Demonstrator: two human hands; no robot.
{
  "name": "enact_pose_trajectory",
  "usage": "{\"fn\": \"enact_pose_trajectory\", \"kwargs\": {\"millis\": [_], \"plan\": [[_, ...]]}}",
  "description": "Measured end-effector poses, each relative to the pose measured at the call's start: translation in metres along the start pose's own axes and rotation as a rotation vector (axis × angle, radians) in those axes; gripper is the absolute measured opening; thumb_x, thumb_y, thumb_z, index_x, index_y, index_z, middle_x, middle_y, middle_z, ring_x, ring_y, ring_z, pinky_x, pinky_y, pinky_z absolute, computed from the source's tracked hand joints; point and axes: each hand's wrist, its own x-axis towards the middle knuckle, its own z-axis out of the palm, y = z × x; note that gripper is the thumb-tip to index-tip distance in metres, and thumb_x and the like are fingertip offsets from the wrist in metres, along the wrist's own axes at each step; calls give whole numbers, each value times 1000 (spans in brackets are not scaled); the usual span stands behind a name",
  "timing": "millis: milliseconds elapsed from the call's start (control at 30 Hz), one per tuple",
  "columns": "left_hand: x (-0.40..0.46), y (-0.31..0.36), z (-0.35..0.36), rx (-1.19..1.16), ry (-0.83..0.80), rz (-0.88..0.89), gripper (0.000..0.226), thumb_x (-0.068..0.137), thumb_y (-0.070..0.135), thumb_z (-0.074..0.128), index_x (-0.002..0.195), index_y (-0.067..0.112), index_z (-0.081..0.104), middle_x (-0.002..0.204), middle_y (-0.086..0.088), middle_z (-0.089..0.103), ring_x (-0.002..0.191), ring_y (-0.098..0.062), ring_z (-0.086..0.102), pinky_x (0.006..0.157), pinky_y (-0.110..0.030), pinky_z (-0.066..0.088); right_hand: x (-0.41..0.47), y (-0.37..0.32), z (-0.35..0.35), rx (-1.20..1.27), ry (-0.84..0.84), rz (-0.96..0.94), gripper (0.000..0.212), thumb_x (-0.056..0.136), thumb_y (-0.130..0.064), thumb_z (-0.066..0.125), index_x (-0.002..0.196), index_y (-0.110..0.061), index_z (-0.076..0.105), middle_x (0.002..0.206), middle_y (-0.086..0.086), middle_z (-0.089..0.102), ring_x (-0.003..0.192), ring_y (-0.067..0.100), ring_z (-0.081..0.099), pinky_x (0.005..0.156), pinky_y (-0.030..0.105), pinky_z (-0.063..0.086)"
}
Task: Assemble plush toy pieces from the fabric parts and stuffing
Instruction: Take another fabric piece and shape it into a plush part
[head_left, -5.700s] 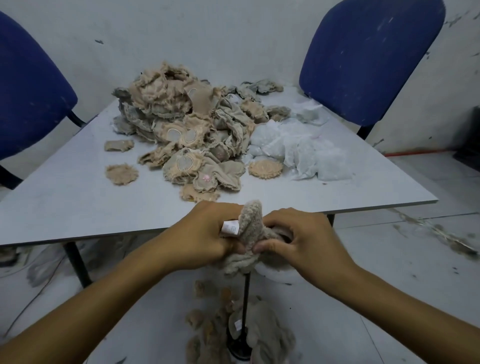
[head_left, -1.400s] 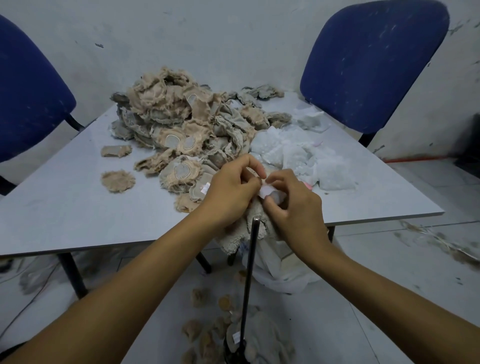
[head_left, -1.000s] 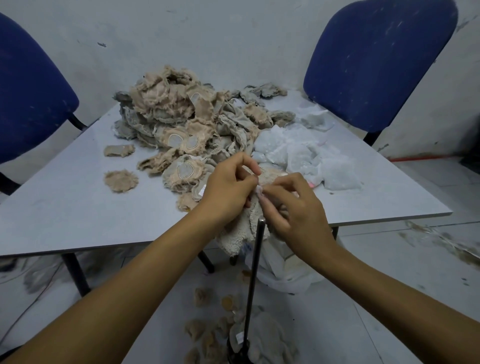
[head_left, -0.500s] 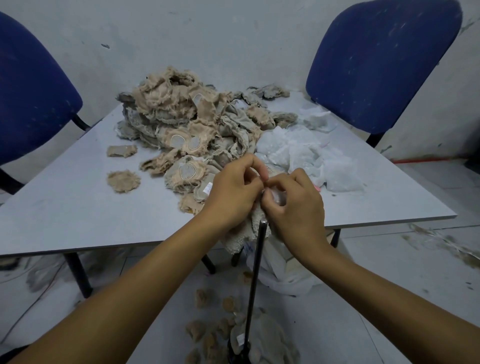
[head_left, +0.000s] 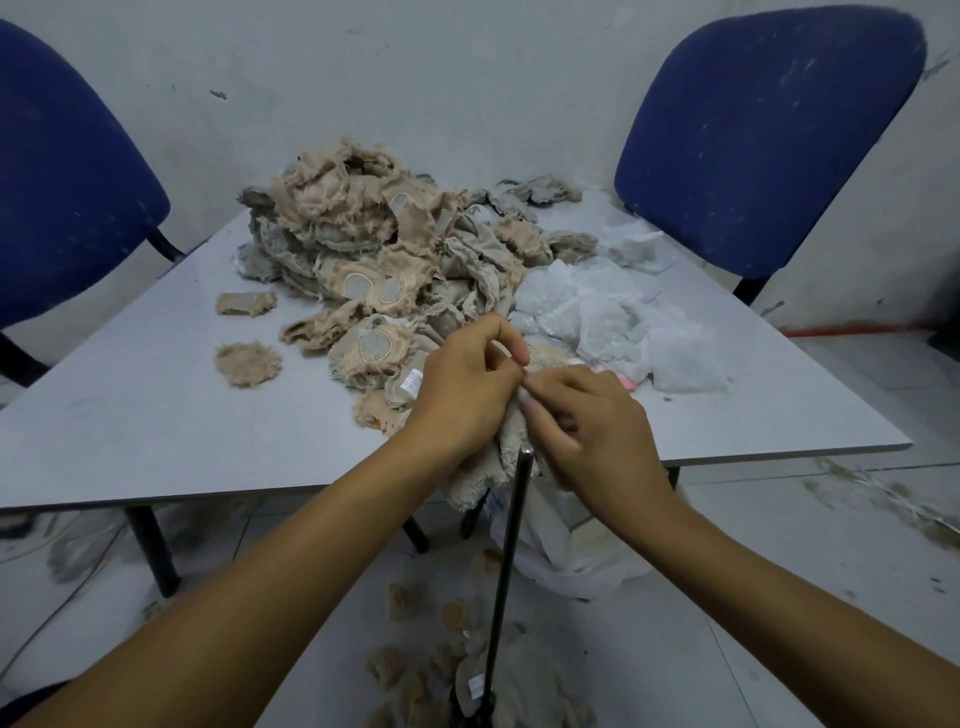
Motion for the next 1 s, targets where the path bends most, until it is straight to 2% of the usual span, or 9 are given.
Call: {"fn": "enact_pose_trajectory", "kwargs": {"millis": [100,233,367,500,667,733,800,900,1000], "plan": [[-3,6,4,32,-37,37,30,87,2,54,75,29,59,62,6,58,52,-8,50,47,-23,38,3,-2,3,45,113,85,20,90,-21,72,109,-17,70,97,-1,67,86,18,63,73,28,50],[-4,3,2,16,-21,17,30,89,3,54,74,30,59,61,4,58,55,-19,54,52,-38,44,5,0,2,126,151,151,17,85,-26,78,97,-18,70,94,-3,55,80,7,55,68,9,42],[-1,-2,-5,31,2,3,27,94,8,56,77,29,58,65,1,59,60,-29,57,58,-49,51,-2,0,-3,47,-26,-38,26,93,-16,68,118,-15,73,113,1,64,98,17,60,80,30,51],[0,-2,-4,52,13,25,28,95,10,54,77,30,58,63,6,58,56,-24,55,54,-42,49,0,4,-12,-6,-274,-51,54,95,-7,52,148,-20,46,133,-2,60,99,2,44,84,8,34],[-8,0,2,101,0,124,25,93,6,54,81,27,53,65,7,54,53,-5,45,49,-19,37,5,-3,-13,147,-384,11,77,84,3,45,150,-25,17,113,15,55,95,29,53,80,47,49],[-10,-1,2,90,-21,135,20,94,6,55,90,25,49,72,2,53,57,-4,46,50,-16,37,8,-3,-9,121,-394,25,79,87,0,45,151,-31,11,117,20,53,100,35,53,83,51,49],[-9,-1,-1,92,-29,147,18,95,8,55,97,25,46,75,-5,54,57,-7,47,50,-18,38,9,0,-7,153,-347,63,77,90,-2,47,151,-37,16,121,20,56,105,33,58,86,48,50],[-5,-3,-4,106,1,133,19,96,12,56,99,29,48,73,-6,54,56,-11,48,51,-22,39,2,0,-10,183,-82,43,45,93,-2,53,134,-21,51,102,8,71,78,19,67,71,37,52],[-5,-2,-2,66,33,91,23,95,10,56,95,31,48,70,1,53,54,-7,49,52,-22,41,-4,-4,-7,9,-82,-105,29,86,0,54,109,-9,69,107,4,72,92,25,62,77,40,51]]}}
